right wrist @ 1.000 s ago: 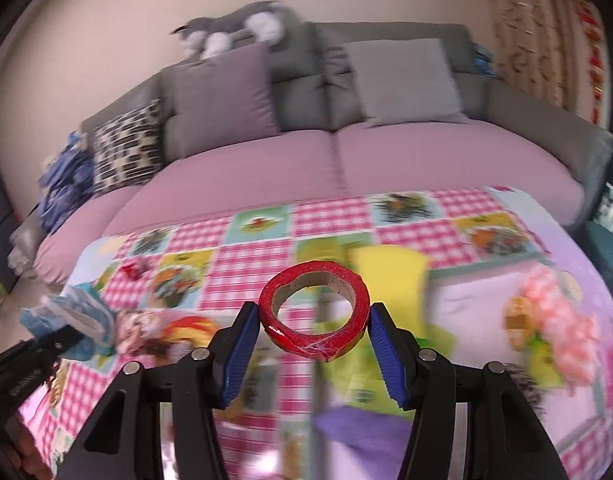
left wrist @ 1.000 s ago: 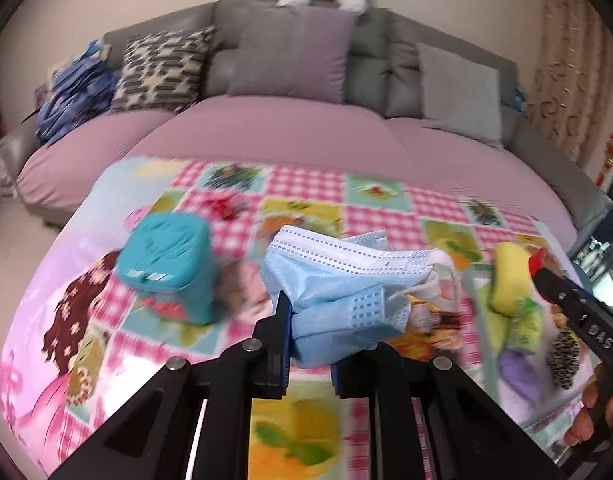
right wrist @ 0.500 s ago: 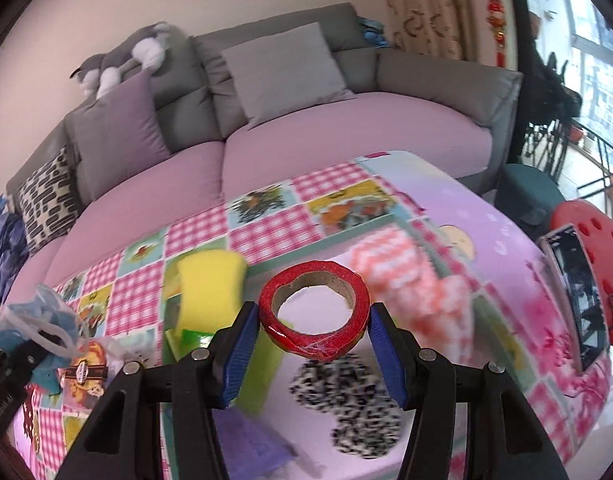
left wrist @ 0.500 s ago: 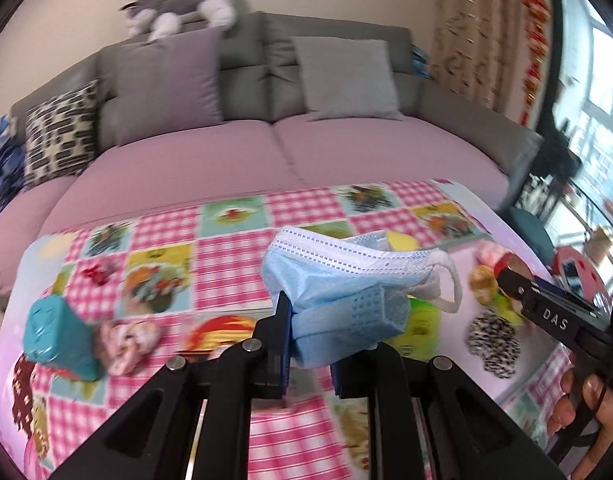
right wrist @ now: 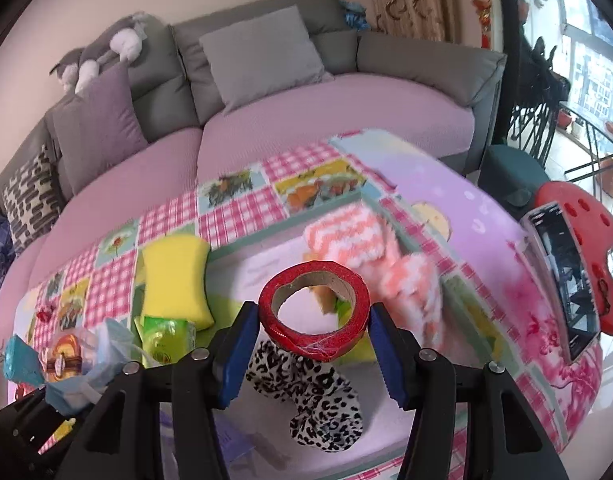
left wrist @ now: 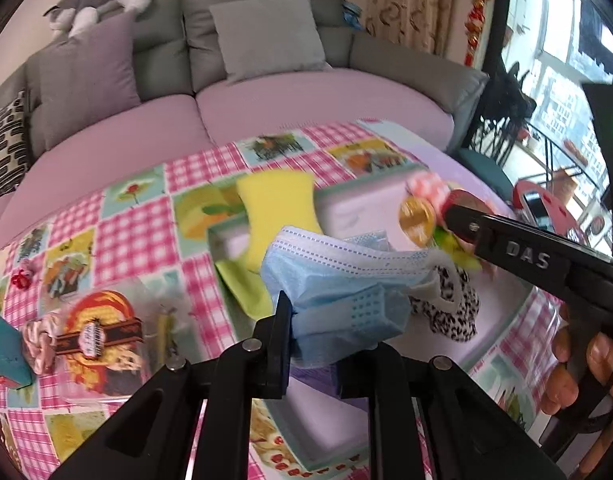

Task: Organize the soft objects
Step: 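Open both tools to drop the blue face mask and red tape roll into the tray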

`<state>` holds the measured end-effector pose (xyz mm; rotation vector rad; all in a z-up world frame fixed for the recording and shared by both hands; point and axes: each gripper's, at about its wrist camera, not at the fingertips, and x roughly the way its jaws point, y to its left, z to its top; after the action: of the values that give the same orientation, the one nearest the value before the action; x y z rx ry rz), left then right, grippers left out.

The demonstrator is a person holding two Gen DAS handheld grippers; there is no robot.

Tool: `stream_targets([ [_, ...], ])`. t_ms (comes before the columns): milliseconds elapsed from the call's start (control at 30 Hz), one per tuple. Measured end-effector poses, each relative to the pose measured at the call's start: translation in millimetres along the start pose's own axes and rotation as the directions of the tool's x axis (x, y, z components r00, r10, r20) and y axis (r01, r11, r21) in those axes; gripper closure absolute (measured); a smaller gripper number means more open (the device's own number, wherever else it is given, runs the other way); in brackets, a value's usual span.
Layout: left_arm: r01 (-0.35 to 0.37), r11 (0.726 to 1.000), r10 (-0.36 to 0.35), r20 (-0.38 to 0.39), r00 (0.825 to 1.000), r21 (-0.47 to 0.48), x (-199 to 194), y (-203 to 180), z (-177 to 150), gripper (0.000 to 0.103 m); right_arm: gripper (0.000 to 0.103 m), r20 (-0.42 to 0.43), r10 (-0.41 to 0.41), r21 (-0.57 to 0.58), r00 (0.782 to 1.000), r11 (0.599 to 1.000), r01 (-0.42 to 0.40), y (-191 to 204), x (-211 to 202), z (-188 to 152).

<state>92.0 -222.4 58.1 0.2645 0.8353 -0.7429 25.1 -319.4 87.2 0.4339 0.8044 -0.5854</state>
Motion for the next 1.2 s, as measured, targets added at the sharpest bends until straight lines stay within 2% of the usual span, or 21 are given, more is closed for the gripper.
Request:
stream_targets([
  [267, 0.017, 0.999, -0.014, -0.085, 0.996, 0.030, 23, -8, -12, 0.087, 0.043, -0.046, 0.027, -0.009, 0.999, 1.000, -0.027, 6, 15, -7],
  [533, 0.067, 0.997, -0.062, -0.120, 0.991, 0.043, 33, -19, -16, 0.087, 0.043, -0.050, 0.025, -0.009, 0.998, 1.000, -0.026, 7, 16, -6],
  [667, 0.140, 0.990, -0.135, -0.122, 0.983, 0.027, 31, -23, -16, 0.087, 0.043, -0.043, 0.019, 0.002, 0.999, 1.000, -0.019, 4, 13, -5],
  [767, 0.123, 0.992, -0.118, -0.130, 0.984, 0.026, 38, -24, -16, 0.086, 0.043, -0.050, 0.021, 0.003, 0.999, 1.000, -0.021, 4, 15, -6],
  [867, 0.122, 0.992, -0.123, -0.138, 0.983, -0.011, 47, -20, -16, 0.068, 0.042, -0.055, 0.023, 0.001, 0.998, 1.000, -0.023, 4, 15, -5],
  [933, 0.113, 0.994, -0.113, -0.143, 0.983, -0.012, 49, -20, -16, 0.048, 0.042, -0.056, 0.018, 0.001, 0.998, 1.000, -0.018, 3, 14, -5],
  [1000, 0.098, 0.995, -0.096, -0.142, 0.985, 0.011, 46, -22, -16, 0.046, 0.038, -0.052, 0.013, 0.000, 0.999, 1.000, -0.013, 2, 12, -5],
  [1033, 0.097, 0.995, -0.093, -0.136, 0.986, 0.020, 44, -23, -15, 0.045, 0.031, -0.050, 0.010, 0.001, 0.999, 1.000, -0.010, 2, 11, -4],
  [1067, 0.100, 0.995, -0.095, -0.130, 0.987, 0.028, 40, -23, -15, 0.044, 0.029, -0.048, 0.007, 0.003, 0.999, 1.000, -0.007, 1, 10, -4],
  [1200, 0.104, 0.993, -0.095, -0.138, 0.986, 0.056, 32, -25, -14, 0.042, 0.029, -0.031, -0.002, 0.011, 1.000, 1.000, 0.002, -1, 3, -3],
])
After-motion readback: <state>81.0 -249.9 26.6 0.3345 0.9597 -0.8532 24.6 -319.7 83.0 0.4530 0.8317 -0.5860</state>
